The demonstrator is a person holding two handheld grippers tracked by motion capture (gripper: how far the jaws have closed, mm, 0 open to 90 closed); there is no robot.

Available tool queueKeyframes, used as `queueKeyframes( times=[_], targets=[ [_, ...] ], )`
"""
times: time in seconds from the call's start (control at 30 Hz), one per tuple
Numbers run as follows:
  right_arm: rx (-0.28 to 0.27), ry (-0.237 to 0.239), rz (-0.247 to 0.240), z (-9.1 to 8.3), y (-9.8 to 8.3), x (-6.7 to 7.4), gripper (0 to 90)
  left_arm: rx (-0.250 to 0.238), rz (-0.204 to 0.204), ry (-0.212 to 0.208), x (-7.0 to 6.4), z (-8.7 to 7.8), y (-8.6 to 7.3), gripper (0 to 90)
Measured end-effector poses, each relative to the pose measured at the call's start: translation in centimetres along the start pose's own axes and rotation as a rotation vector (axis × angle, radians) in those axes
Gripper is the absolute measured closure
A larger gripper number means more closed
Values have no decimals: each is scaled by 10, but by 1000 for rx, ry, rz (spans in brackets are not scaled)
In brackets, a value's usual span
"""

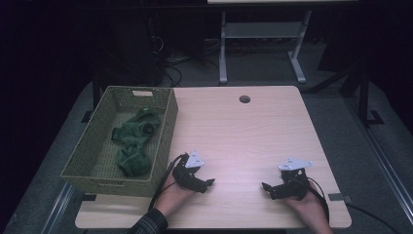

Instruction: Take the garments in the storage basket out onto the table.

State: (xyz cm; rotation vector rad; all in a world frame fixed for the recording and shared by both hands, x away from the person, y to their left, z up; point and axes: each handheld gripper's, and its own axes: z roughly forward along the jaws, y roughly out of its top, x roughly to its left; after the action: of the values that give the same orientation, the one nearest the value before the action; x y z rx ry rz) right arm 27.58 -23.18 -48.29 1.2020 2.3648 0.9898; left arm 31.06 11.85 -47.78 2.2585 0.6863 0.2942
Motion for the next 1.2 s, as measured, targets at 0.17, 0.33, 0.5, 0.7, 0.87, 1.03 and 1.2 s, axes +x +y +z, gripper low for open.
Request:
queueKeyframes(
  times=[0.17, 0.33, 0.5, 0.7, 0.87, 1.03, 1.2],
  targets=[
    [0, 0, 0, 0, 0, 0, 0, -1, -5, 3, 0, 0, 0, 137],
    [0, 0, -1, 0, 0, 0, 0, -1, -21, 17, -1, 0, 1, 140],
    [-1, 3, -2, 0, 0, 0, 0, 0, -8, 6, 0, 2, 2, 130],
    [-1, 4, -4, 0, 0, 0, 0, 3, 17, -18, 4, 1, 2, 133],
    [0, 4, -3, 0, 0, 0, 0, 4, 20, -12, 6, 1, 5, 135],
    [0, 4, -3, 0, 0, 0, 0, -7, 21, -25, 5, -3, 7, 135],
    [-1, 4, -4, 0, 0, 0, 0, -6, -5, -54, 5, -5, 8, 135]
  ],
)
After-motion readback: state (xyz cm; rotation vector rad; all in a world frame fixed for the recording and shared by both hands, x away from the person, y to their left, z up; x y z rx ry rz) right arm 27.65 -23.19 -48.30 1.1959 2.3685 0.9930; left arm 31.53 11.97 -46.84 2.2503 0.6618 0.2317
